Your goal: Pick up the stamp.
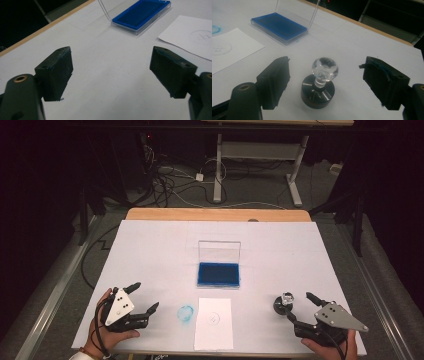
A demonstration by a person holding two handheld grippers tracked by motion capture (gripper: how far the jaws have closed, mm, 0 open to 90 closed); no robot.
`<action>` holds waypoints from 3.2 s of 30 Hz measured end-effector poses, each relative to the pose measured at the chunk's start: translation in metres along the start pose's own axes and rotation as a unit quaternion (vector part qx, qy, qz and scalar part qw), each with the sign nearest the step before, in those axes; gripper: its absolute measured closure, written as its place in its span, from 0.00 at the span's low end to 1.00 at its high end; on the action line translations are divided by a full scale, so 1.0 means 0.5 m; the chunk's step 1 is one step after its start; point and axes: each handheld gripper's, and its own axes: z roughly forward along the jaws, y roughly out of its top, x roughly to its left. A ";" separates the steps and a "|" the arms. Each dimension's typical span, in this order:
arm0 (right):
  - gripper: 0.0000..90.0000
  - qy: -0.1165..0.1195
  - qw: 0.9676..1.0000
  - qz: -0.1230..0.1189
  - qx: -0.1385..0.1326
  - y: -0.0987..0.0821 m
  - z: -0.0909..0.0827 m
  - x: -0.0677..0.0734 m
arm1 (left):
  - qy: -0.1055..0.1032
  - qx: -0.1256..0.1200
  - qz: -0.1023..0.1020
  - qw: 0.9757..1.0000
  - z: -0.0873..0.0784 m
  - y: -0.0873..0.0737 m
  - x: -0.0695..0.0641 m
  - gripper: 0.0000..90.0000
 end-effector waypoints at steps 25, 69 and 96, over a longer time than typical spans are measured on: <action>0.29 0.066 0.989 0.010 0.135 0.062 0.050 -0.050 | -0.022 0.071 0.010 0.997 0.025 -0.020 -0.007 0.19; 0.63 0.111 0.978 0.014 0.175 0.048 0.124 -0.055 | -0.062 0.106 0.034 0.992 0.052 -0.025 -0.016 0.19; 0.63 0.098 0.990 -0.004 0.099 0.093 0.097 -0.046 | -0.052 0.094 0.027 0.994 0.046 -0.023 -0.010 0.21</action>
